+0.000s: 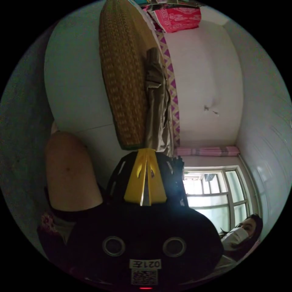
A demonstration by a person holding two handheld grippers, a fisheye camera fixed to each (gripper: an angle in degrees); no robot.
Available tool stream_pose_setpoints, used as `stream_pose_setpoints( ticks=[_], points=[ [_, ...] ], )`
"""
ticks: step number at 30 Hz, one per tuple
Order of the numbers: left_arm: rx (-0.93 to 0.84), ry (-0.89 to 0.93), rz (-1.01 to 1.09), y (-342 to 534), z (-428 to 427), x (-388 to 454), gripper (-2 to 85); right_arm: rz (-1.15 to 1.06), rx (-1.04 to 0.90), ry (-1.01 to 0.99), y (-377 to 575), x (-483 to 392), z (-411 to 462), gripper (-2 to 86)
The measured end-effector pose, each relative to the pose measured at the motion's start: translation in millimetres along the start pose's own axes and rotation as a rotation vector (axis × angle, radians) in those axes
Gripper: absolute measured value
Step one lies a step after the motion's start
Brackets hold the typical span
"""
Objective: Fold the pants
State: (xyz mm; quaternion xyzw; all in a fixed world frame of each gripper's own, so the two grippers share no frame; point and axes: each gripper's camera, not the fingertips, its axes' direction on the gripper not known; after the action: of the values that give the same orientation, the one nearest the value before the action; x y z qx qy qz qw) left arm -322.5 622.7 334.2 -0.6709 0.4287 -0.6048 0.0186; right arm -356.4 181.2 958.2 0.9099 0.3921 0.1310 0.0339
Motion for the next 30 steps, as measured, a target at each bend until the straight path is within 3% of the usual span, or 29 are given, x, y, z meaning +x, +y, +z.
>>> stream_pose_setpoints(
  ticks=[4, 13, 30],
  points=[
    [0.053, 0.147, 0.097, 3, -7, 2, -0.6, 0.003, 0.003, -0.007, -1, 1, -4, -0.6],
    [0.058, 0.085, 0.113, -11, -10, 2, 8.5, 0.021, 0.011, -0.021, -4, 8, -9, -0.6],
    [0.025, 0.030, 0.092, -30, -1, 4, 12.3, 0.020, 0.012, -0.025, -12, 8, -3, -0.6]
  ],
)
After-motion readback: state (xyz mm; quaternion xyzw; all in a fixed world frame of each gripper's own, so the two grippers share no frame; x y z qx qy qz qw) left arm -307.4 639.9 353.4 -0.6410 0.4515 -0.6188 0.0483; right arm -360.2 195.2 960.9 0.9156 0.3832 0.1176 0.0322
